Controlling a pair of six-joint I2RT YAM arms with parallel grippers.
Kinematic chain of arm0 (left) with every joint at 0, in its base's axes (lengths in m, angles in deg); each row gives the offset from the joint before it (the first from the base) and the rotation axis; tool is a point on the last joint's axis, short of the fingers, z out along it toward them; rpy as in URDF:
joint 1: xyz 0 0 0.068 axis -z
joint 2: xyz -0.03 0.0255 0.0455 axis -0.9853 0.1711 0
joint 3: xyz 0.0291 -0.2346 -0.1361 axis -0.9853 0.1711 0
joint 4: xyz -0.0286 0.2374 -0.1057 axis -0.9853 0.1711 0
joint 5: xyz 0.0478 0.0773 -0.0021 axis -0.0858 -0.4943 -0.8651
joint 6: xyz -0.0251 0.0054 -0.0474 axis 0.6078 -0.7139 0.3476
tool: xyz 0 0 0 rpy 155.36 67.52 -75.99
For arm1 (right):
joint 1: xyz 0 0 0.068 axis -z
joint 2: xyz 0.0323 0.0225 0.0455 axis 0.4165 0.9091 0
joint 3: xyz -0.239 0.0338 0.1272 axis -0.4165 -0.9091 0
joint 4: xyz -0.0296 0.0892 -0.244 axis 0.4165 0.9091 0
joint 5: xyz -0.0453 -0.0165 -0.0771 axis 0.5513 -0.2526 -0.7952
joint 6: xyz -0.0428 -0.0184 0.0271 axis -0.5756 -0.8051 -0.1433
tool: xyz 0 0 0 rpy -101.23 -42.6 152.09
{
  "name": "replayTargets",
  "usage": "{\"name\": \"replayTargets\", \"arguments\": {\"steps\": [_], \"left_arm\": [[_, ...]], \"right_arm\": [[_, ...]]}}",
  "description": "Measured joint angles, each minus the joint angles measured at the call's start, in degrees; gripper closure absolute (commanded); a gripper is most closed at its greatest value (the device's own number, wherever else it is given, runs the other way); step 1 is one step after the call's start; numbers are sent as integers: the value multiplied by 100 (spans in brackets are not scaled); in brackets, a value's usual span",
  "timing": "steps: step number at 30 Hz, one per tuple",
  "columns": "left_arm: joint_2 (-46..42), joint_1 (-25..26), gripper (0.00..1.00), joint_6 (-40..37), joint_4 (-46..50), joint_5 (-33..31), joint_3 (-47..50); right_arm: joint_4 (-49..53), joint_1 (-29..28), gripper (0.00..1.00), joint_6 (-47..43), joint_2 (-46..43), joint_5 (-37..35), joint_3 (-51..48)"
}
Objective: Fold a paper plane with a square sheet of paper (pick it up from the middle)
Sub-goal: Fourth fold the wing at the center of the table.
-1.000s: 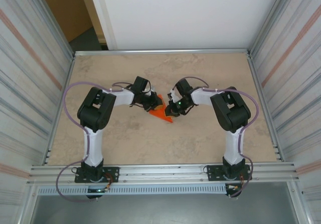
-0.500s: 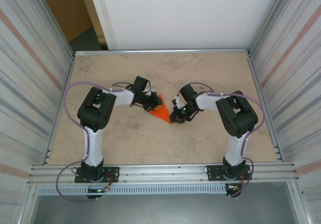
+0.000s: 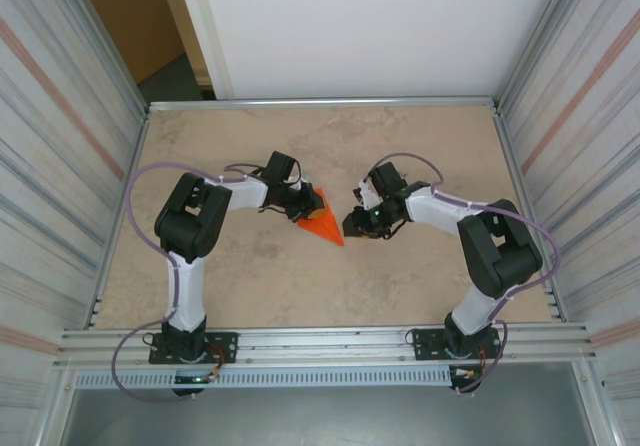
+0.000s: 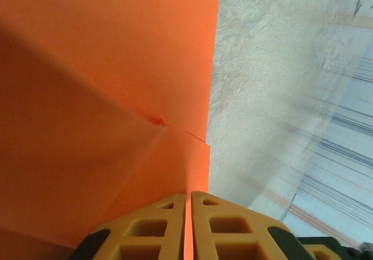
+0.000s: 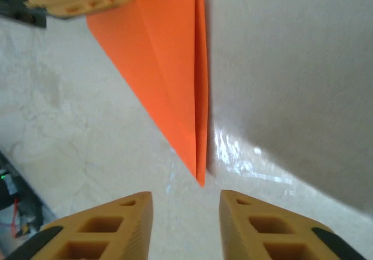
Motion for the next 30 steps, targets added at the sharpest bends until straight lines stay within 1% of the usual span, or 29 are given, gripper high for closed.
{"name": "replayTargets", "arguments": {"steps": [3,9,15,21,30], "left_arm": [[9,0,88,0,50,-2,-28],[24,0,88,7,164,-11,-96],[35,2,87,22,203,-13,-125],[48,2,86,24,256,-7,-162],[68,2,85,44,343,-2,-232]], "right_arm": [[55,-238,55,-20,149,-446,337],[136,-603,55,-160,599,-964,807],[267,-599,60,-216,960,-1021,850],[299,-520,69,-293,1016,-949,876],[328,-448,77,-308,1075,-911,890]]}}
